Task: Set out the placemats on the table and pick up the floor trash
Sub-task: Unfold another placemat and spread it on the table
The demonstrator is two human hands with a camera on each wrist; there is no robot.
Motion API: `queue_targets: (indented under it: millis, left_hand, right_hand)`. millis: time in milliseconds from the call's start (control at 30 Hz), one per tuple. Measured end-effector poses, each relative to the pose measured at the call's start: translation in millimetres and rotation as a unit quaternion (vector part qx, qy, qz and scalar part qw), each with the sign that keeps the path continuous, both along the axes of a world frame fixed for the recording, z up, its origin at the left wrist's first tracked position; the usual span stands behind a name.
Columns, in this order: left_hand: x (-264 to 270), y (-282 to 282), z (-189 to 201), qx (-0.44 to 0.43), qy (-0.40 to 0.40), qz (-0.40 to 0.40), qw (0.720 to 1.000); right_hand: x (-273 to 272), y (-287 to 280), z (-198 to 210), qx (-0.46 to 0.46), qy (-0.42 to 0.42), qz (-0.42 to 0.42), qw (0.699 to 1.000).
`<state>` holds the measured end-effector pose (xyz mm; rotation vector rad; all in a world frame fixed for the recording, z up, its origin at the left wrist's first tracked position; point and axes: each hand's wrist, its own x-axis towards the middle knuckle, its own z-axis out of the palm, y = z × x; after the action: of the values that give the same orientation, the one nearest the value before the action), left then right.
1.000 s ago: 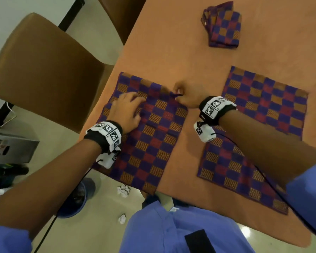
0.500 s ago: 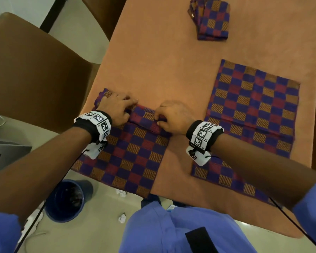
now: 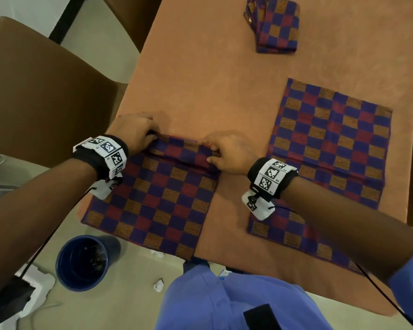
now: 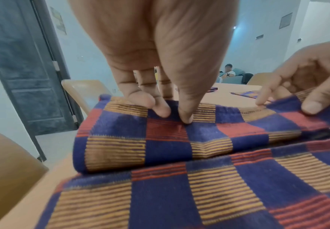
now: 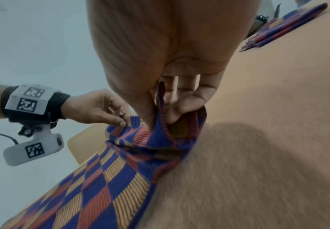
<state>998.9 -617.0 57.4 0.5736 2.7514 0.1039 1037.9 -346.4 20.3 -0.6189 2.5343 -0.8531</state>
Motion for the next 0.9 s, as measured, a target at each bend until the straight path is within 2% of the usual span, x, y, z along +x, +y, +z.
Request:
queue_targets:
  millis: [233, 467, 667, 767, 900]
  left_hand:
    - [-52.2, 5.0, 17.1, 0.022, 0.094, 0.047, 0.994]
    - [-148.8, 34.5, 10.9, 0.040, 0.136, 0.120, 0.983]
    - [-190.6, 57.8, -1.2, 0.089, 0.131, 0.151, 0.976]
    - [-186.7, 64.5, -13.6, 0.108, 0.099, 0.164, 0.976]
    - [-161.6, 64.4, -34.1, 0.064, 0.019, 0.118, 0.991]
  right_hand:
    - [-79.3, 18.2, 12.6, -0.039, -0.021, -0.116, 0.992]
    - [-178.6, 34.0, 11.5, 0.023, 0.043, -0.183, 0.982]
    - [-222.8, 53.1, 6.0, 0.076, 0.051, -0.209, 0.974]
    - [-228.4, 57.5, -4.3, 0.084, 0.040, -0.204, 0.975]
    - [-227.6, 55.5, -13.1, 0.081, 0.066, -0.214, 0.971]
